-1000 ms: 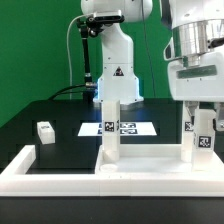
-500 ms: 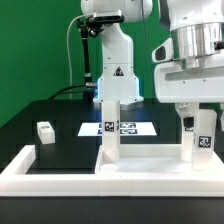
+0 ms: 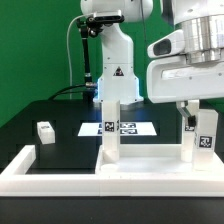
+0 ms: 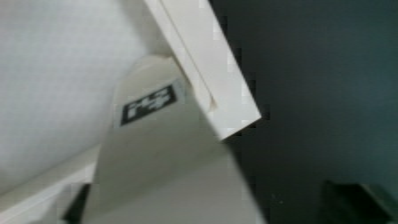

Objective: Assemble desk

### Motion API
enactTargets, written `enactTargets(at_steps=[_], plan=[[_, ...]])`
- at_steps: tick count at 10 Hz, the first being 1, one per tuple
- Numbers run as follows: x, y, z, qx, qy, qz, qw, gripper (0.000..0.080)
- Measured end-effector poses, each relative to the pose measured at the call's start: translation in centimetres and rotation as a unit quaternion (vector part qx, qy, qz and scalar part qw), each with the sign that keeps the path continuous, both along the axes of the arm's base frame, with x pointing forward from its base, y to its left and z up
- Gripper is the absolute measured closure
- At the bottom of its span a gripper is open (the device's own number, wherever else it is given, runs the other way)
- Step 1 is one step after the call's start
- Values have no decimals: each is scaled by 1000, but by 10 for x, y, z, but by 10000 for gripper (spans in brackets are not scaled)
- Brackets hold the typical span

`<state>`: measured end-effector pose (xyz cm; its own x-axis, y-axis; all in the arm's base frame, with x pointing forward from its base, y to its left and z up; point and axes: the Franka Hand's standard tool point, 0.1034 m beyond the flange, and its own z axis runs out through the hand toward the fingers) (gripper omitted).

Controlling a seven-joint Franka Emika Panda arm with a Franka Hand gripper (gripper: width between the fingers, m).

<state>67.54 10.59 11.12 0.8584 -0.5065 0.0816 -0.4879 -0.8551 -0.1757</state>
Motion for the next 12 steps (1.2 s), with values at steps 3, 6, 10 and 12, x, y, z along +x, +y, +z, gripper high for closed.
enactTargets(at_steps=[3, 6, 10, 12], plan=[[0, -12, -2, 4, 10, -84, 996, 471], [-2, -21, -4, 25, 17, -248, 968, 475], [-9, -26, -7, 105, 70, -506, 853, 485], [-9, -27, -7, 110, 73, -520, 844, 485]])
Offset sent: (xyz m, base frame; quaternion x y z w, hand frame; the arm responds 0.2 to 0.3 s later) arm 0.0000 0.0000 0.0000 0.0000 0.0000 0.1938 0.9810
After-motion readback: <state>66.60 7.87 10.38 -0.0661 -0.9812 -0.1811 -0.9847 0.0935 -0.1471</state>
